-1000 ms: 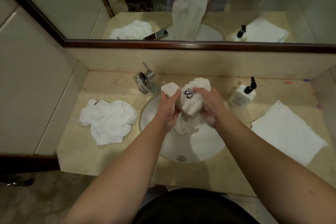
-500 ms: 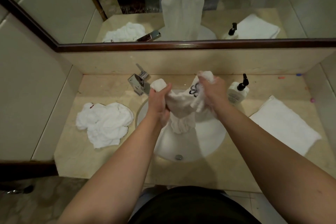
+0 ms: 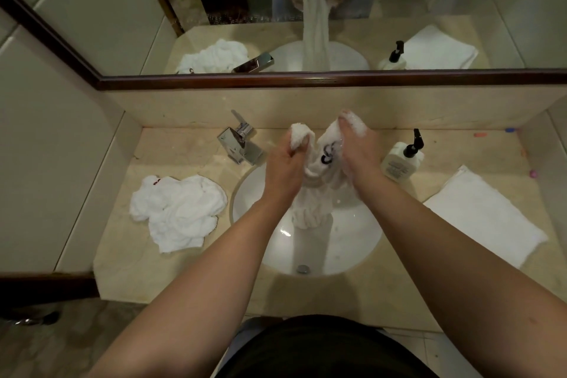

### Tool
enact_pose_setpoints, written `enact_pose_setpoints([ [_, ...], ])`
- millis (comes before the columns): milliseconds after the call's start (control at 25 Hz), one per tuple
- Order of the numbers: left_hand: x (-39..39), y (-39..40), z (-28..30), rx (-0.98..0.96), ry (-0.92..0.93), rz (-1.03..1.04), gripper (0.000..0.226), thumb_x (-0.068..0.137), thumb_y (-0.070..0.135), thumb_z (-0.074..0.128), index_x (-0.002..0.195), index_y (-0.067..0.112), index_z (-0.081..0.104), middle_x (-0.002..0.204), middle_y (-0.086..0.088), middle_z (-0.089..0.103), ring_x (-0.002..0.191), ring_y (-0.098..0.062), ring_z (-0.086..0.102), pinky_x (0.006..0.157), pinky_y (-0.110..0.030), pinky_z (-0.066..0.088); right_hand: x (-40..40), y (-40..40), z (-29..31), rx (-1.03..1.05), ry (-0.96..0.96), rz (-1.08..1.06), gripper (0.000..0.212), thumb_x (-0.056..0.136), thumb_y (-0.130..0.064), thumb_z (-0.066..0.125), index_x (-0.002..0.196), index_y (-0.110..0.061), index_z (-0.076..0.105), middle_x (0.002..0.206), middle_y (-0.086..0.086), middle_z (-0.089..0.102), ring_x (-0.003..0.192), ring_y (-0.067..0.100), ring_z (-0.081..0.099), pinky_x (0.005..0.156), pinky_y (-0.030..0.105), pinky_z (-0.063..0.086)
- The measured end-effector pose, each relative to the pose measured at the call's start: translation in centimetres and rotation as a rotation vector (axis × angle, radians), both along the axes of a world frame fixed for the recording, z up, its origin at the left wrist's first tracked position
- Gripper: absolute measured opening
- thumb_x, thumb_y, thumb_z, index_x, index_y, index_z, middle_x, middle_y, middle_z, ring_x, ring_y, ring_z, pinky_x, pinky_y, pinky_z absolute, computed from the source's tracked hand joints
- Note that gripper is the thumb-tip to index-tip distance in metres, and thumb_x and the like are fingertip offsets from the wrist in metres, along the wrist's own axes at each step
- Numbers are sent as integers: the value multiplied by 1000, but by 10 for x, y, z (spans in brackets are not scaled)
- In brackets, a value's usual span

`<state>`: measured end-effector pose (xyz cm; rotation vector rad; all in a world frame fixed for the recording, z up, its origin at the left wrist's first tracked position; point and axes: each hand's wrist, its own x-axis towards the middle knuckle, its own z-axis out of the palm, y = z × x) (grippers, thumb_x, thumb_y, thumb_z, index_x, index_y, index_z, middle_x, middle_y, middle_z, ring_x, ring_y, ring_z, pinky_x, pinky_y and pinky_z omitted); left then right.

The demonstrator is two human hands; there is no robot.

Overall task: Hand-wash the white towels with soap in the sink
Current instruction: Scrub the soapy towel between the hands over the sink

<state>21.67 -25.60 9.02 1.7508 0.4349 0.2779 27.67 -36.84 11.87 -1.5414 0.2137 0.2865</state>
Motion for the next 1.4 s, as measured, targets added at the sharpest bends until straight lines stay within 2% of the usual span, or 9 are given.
enact_pose_setpoints([
  [240, 28, -13, 27, -405, -30, 503, 23, 99, 32, 61, 82, 17, 62, 72, 8, 62, 55, 7, 56, 58, -13, 47, -10, 24, 0, 217, 43, -7, 18, 94, -28, 60, 80, -19, 65, 69, -2, 62, 67, 12, 60, 67, 28, 49],
  [440, 27, -16, 30, -424, -34, 478, 26, 96, 34, 65, 75, 19, 66, 64, 9, 67, 60, -1, 64, 60, -19, 54, -20, 38, -6, 362, 158, -110, 32, 88, -26, 64, 115, -9, 57, 98, 15, 68, 84, 27, 69, 76, 42, 57],
  [640, 18, -20, 14, -331, 0, 350, 33, 98, 41, 59, 99, 9, 63, 97, -16, 68, 83, -17, 68, 74, -33, 58, -18, 40, -10, 232, 144, -264, 15, 93, -25, 64, 103, -13, 65, 94, 10, 71, 80, 23, 71, 73, 38, 61],
  [840, 17, -21, 24, -333, 5, 358, 25, 105, 39, 42, 98, 20, 58, 88, 7, 61, 71, 9, 59, 67, -10, 45, -19, 44, -5, 212, 91, -336, 3, 91, -14, 60, 90, -17, 60, 80, 1, 62, 69, 14, 59, 61, 25, 51],
  [1000, 24, -8, 30, -347, 38, 408, 45, 105, 47, 36, 122, 12, 59, 108, 4, 62, 96, -2, 58, 69, -5, 40, -6, 35, -3, 88, 84, -344, 16, 91, -19, 62, 104, -11, 57, 82, -2, 57, 68, 11, 55, 55, 16, 45],
  [1080, 25, -8, 34, -336, 40, 379, 47, 104, 46, 39, 121, 8, 62, 111, -3, 63, 102, -7, 60, 67, -4, 42, 4, 30, -7, 159, 245, -384, 24, 84, -29, 68, 99, -11, 63, 83, 3, 63, 68, 16, 58, 59, 25, 48],
  [1200, 27, -15, 36, -380, 23, 383, 31, 104, 38, 47, 91, 15, 63, 83, 6, 60, 69, 9, 59, 58, -4, 43, -11, 37, -16, 526, 548, -219, 59, 77, -56, 67, 113, -9, 69, 102, 11, 72, 89, 29, 72, 74, 40, 57],
  [1280, 30, -13, 37, -425, 50, 466, 35, 104, 38, 48, 97, 9, 65, 81, 5, 61, 75, -1, 61, 59, -7, 44, -28, 44, -27, 514, 518, -123, 75, 75, -68, 63, 125, -12, 65, 116, 12, 71, 103, 31, 70, 86, 49, 57],
  [1400, 31, -8, 32, -440, 127, 457, 48, 105, 42, 43, 122, 3, 63, 110, -3, 67, 105, -16, 62, 68, -9, 44, -37, 50, -26, 435, 329, -209, 59, 84, -64, 58, 125, -20, 64, 116, 8, 71, 104, 25, 70, 94, 47, 55],
])
